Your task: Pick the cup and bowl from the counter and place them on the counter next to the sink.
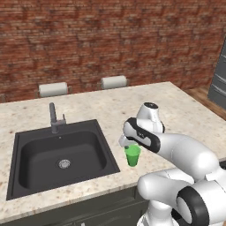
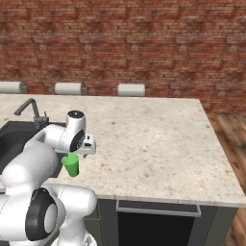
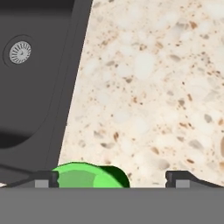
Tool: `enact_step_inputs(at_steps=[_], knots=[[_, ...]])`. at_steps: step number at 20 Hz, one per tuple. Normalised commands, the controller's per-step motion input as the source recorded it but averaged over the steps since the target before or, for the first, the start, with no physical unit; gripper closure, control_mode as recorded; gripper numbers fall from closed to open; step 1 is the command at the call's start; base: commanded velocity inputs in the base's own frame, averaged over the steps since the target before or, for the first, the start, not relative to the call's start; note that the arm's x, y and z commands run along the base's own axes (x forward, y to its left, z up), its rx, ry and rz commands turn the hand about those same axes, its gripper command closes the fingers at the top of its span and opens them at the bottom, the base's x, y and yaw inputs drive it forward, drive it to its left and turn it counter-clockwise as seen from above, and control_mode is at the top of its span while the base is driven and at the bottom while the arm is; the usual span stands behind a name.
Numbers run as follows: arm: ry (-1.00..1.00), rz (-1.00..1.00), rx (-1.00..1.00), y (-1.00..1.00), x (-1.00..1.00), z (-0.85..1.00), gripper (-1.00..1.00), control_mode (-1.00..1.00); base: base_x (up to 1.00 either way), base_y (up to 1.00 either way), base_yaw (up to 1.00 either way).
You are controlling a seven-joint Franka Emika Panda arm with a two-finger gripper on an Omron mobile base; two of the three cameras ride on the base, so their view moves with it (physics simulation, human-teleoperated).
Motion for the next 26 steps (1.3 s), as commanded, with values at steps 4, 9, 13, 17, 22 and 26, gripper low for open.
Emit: enact_step_inputs(at_steps=[4,9,13,17,22,26], knots=[[0.0,0.0,0.0,-0.03,0.0,0.22,-1.0,-1.0,0.0,0.0,0.0],[0.0,-0.03,0.01,-0.1,-0.09,0.52,-1.0,-1.0,0.0,0.0,0.0],[-0.02,-0.08,0.04,-0.3,-0.34,0.42,-1.0,-1.0,0.0,0.0,0.0],[0.0,-0.2,0.03,-0.64,-0.61,0.01,-1.0,-1.0,0.0,0.0,0.0],[0.0,-0.24,0.0,-0.43,-0.66,-0.01,-1.0,-1.0,0.0,0.0,0.0],[0.0,-0.04,0.0,0.0,-0.06,0.0,-1.0,-1.0,0.0,0.0,0.0]])
